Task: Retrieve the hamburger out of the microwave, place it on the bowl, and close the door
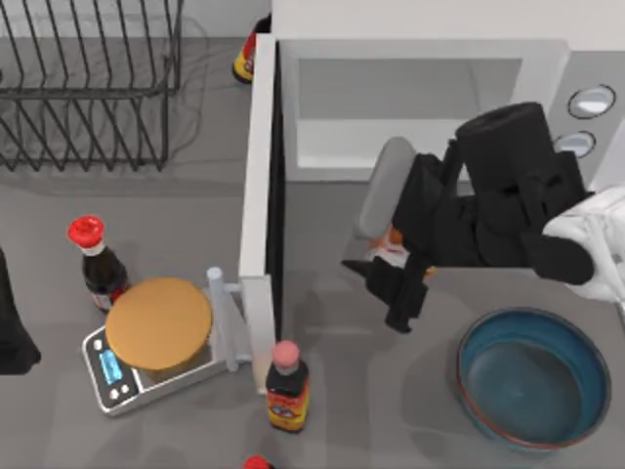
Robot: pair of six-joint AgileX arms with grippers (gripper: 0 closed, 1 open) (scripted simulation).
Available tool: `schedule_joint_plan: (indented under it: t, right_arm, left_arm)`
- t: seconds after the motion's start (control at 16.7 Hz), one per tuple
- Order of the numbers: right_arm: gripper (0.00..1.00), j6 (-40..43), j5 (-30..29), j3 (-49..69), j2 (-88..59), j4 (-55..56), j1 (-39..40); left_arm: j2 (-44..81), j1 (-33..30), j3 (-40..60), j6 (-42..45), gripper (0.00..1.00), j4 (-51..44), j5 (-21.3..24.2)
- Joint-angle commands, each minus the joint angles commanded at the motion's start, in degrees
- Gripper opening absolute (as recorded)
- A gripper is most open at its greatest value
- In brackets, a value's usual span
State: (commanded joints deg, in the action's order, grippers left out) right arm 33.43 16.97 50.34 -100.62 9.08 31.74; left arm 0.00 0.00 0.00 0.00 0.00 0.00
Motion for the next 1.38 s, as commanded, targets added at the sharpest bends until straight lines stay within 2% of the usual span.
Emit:
schedule_joint_plan:
  t: [0.42, 0.66, 0.9, 1.38]
  right_arm:
    - [0.0, 46.2, 30.8, -3.7, -0.9, -23.6, -17.3]
    - [0.0, 64.1, 42.7, -5.9, -2.1, -38.1, -26.8]
    - [0.0, 72.7, 48.5, -7.3, -3.2, -47.5, -33.0]
    - [0.0, 72.7, 49.0, -7.6, -3.2, -47.9, -33.4]
  left_arm:
    - [0.0, 0.0, 0.0, 0.0, 1.0, 0.0, 0.0]
    - [0.0, 0.0, 0.0, 0.0, 1.0, 0.0, 0.0]
    - [0.0, 0.0, 0.0, 0.0, 1.0, 0.0, 0.0]
    - [0.0, 0.0, 0.0, 0.0, 1.0, 0.0, 0.0]
